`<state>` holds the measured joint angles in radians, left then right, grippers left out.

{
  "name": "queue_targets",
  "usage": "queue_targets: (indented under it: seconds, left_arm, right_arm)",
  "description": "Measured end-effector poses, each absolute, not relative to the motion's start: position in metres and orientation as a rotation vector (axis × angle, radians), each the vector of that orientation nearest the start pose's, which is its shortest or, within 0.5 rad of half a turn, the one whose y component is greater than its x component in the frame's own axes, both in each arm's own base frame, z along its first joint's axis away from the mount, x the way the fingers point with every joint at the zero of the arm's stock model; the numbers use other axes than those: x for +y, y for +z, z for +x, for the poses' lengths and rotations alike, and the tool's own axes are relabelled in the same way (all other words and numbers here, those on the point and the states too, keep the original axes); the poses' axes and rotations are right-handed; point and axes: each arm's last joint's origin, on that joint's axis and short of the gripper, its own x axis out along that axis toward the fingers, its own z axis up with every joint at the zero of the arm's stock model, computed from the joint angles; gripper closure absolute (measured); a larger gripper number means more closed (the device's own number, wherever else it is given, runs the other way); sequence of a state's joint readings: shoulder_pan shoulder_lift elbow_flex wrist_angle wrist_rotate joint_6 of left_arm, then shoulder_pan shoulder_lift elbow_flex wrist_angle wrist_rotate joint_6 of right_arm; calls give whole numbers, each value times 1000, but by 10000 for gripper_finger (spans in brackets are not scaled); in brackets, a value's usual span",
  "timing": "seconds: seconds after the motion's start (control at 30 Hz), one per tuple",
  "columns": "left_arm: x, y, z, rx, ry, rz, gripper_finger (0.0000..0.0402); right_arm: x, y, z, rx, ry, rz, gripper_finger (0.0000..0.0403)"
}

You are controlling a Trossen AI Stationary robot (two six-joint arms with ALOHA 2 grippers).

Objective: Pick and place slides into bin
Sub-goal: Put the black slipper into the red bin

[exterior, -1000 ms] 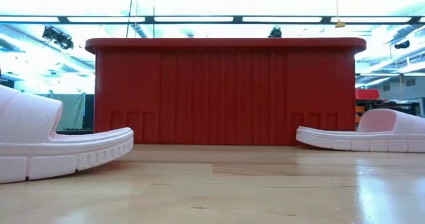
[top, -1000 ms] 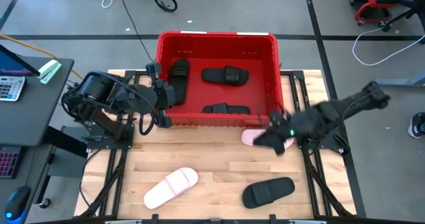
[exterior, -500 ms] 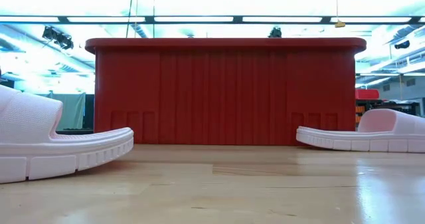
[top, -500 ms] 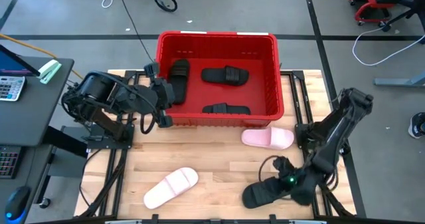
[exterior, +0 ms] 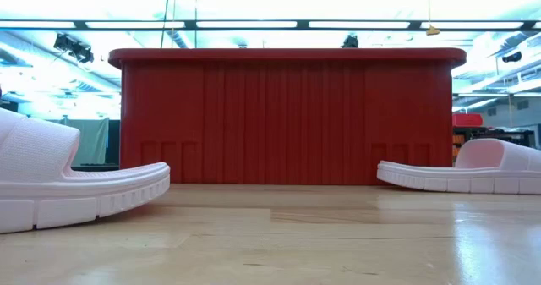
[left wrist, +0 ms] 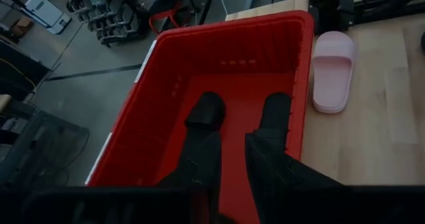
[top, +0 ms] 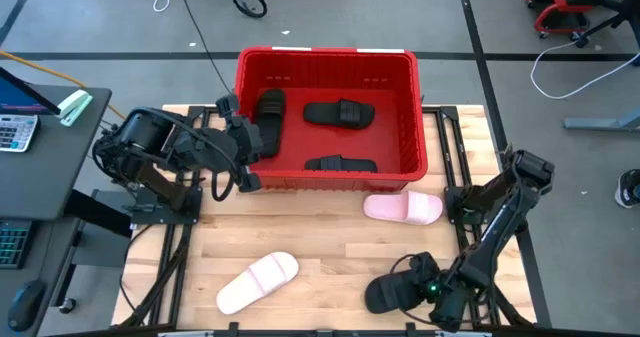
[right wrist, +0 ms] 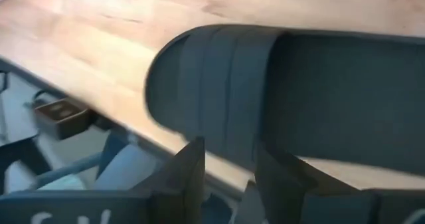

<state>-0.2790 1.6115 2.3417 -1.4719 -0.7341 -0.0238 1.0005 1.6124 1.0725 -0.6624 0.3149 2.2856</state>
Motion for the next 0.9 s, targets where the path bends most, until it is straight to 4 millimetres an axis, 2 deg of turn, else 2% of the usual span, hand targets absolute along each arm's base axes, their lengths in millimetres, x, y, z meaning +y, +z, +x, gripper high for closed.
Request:
queue_targets:
  seconds: [0.3,0.5,0.77,0.9]
  left_arm:
    - [-47,515,235,650,439,348,335]
    - [-48,514,237,655,438,351,330]
    - [-48,514,237,655,438,351,329]
    - [-48,514,237,656,438,352,335]
  right_arm:
    - [255,183,183,1020,-734,1254,273]
    - [254,182,186,1011,-742,1259,273]
    - [256,183,193,879,-659,1267,273]
    - [251,168,192,865,-633,1292,273]
